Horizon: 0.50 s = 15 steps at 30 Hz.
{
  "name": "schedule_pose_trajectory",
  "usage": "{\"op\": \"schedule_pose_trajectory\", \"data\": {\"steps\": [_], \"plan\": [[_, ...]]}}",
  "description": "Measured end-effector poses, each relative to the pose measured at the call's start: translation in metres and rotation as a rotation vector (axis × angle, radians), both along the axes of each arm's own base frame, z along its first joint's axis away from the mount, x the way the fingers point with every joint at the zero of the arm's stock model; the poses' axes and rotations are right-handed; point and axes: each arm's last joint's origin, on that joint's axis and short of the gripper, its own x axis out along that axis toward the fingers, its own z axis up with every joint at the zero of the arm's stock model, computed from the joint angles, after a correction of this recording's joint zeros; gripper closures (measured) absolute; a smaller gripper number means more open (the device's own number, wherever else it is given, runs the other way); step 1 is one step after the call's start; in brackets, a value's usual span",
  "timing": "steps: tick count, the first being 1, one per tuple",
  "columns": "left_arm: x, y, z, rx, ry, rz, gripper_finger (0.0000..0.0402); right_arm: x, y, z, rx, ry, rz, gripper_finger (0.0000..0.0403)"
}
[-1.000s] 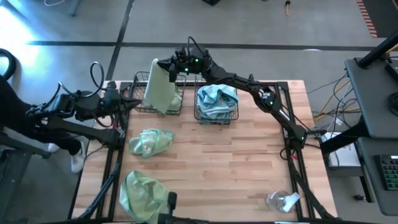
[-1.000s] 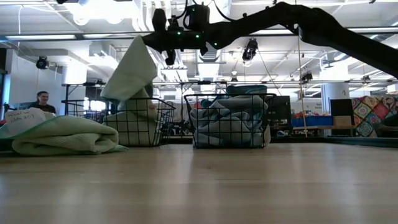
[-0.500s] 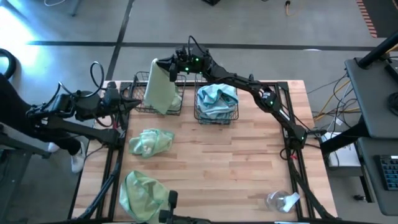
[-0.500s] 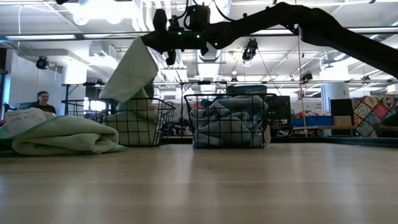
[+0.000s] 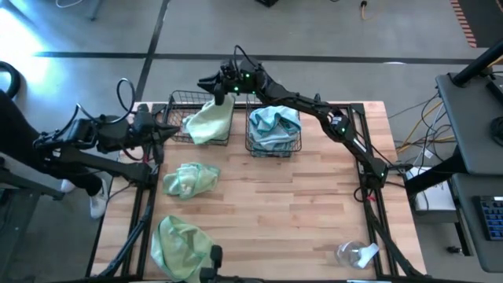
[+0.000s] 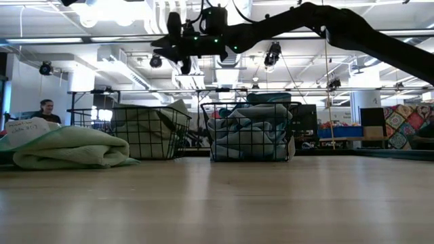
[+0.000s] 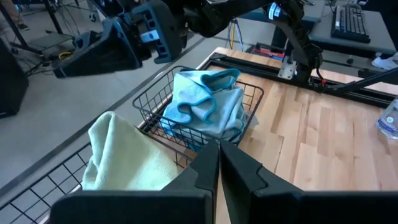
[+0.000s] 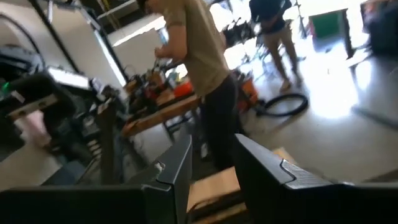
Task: Sort microfiber towel by color & place in baskets
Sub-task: Put the green towel into the left wire basket
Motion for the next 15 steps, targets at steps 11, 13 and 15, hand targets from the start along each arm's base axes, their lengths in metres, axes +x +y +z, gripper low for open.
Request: {"op": "schedule_pose_trajectory", "data": {"steps": [11, 13, 15], "plan": [[0.004, -0.001, -0.001, -0.017, 0.016, -0.038, 0.0402, 0.004, 0.02, -0.013, 0.24, 0.152, 0.32, 0.0305], [0.004, -0.002, -0.001, -0.024, 0.015, -0.054, 0.0402, 0.005, 0.027, -0.012, 0.266, 0.171, 0.376, 0.0309], [0.004, -0.002, -0.001, -0.03, 0.013, -0.067, 0.0402, 0.005, 0.036, -0.008, 0.272, 0.197, 0.402, 0.0313]]}}
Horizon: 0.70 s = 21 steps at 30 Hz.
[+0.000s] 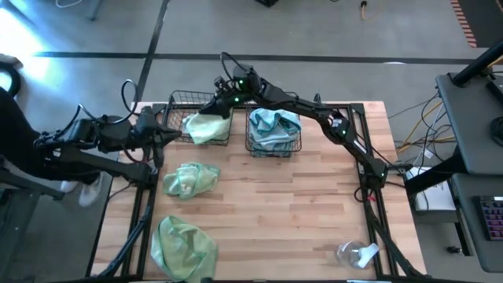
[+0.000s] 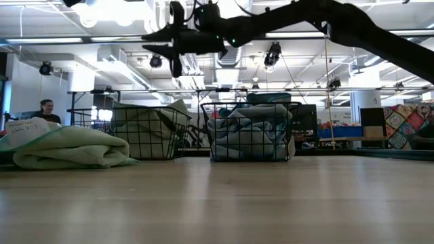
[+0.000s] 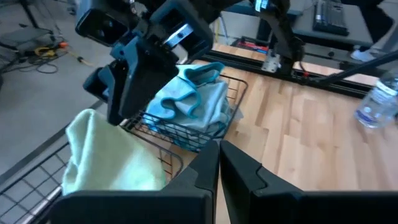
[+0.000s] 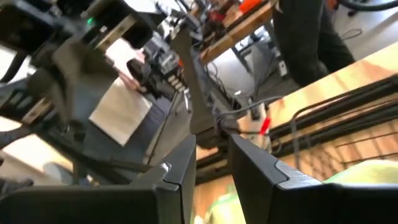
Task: Sort microfiber towel by color & place in baskets
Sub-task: Put the green towel into the left wire basket
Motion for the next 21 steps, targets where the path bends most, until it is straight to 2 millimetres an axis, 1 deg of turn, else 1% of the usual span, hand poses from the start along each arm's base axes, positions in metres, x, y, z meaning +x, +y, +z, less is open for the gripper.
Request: {"op": "schedule_pose_trajectory", "data": {"steps": [4, 7, 12, 15, 21], "plan": [[-0.001, -0.001, 0.0, -0.017, 0.001, -0.042, 0.0402, -0.005, 0.025, 0.018, -0.065, 0.034, 0.033, 0.0319], [-0.001, -0.003, 0.0, -0.025, 0.009, -0.097, 0.0402, -0.012, 0.047, 0.031, -0.163, 0.085, 0.002, 0.0321], [-0.001, -0.005, -0.001, -0.063, 0.017, -0.195, 0.0402, -0.03, 0.079, 0.052, -0.335, 0.201, -0.06, 0.0321], [-0.003, -0.007, -0.002, -0.09, 0.022, -0.251, 0.0402, -0.042, 0.094, 0.061, -0.367, 0.282, -0.077, 0.0321], [-0.006, -0.01, -0.001, -0.139, 0.014, -0.358, 0.0402, -0.065, 0.119, 0.073, -0.375, 0.431, -0.072, 0.0321]]}}
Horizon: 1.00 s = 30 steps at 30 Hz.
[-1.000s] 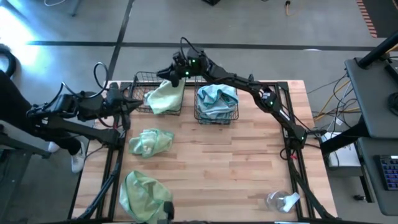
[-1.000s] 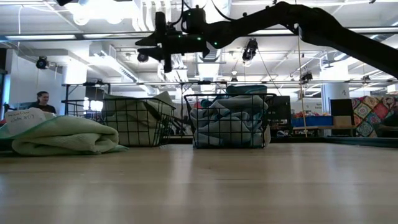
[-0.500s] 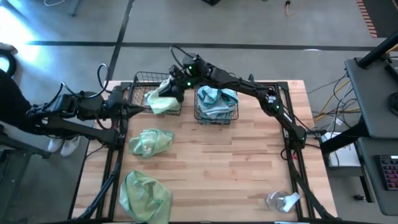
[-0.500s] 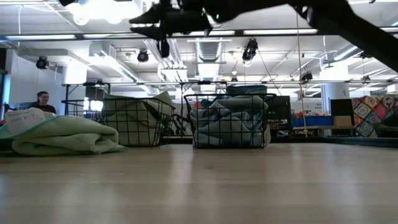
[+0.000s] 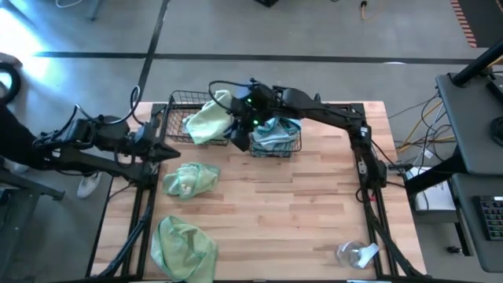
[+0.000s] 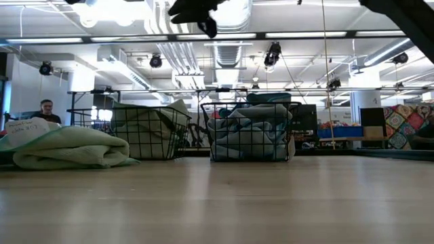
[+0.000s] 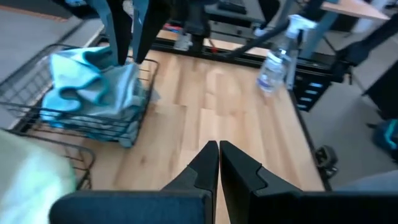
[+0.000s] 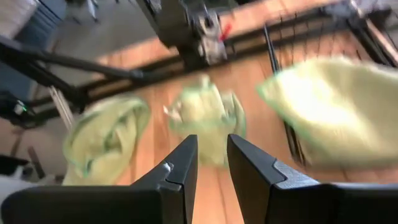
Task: Sort microfiber towel by color & place in baskets
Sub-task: Put the green towel into the left wire basket
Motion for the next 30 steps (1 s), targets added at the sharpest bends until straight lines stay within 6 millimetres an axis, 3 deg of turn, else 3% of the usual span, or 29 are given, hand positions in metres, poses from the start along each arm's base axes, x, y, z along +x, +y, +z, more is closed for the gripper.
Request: {"op": "schedule_pose_trajectory", "data": {"steps": [9, 16, 22, 30], "plan": [[-0.004, -0.002, 0.0, -0.029, -0.004, -0.061, 0.0402, -0.047, 0.026, 0.011, -0.05, 0.315, -0.158, 0.0321], [-0.003, -0.002, 0.0, -0.042, -0.003, -0.057, 0.0402, -0.069, 0.043, 0.018, -0.076, 0.419, -0.156, 0.0321], [0.002, -0.003, 0.002, -0.26, 0.001, 0.021, 0.0402, -0.09, 0.048, 0.022, -0.073, 0.529, -0.141, 0.0321], [0.021, -0.011, 0.006, -0.302, -0.017, -0.202, 0.0402, -0.103, 0.051, 0.034, -0.081, 0.515, -0.133, 0.0321]]}}
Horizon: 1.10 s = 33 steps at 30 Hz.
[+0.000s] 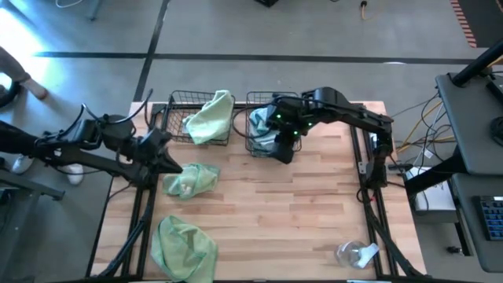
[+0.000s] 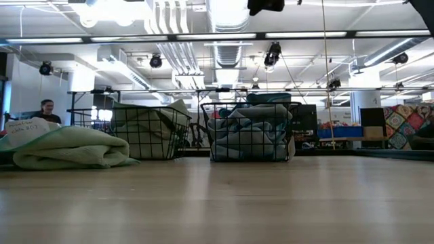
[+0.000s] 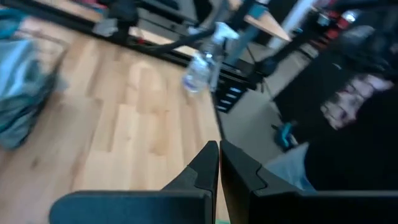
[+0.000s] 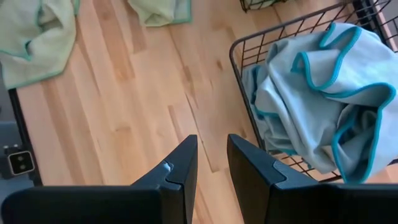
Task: Sort microfiber towel by color & place in baskets
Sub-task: Put the green towel into the left wire basket
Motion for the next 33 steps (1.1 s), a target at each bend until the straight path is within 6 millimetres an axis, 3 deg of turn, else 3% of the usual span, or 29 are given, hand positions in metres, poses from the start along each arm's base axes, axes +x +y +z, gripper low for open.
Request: {"op": "schedule_pose_trajectory", "data": {"steps": [12, 23, 33], "plan": [[0.01, -0.001, -0.007, 0.155, 0.11, -0.081, 0.0402, -0.014, 0.002, 0.013, 0.005, -0.041, 0.001, 0.0321], [0.002, 0.01, -0.012, 0.51, 0.258, 0.116, 0.0402, -0.014, 0.006, 0.014, 0.028, -0.043, -0.032, 0.0321], [-0.005, 0.013, -0.021, 0.54, 0.394, 0.157, 0.0402, -0.012, 0.022, 0.014, 0.054, -0.041, -0.032, 0.0321]]}}
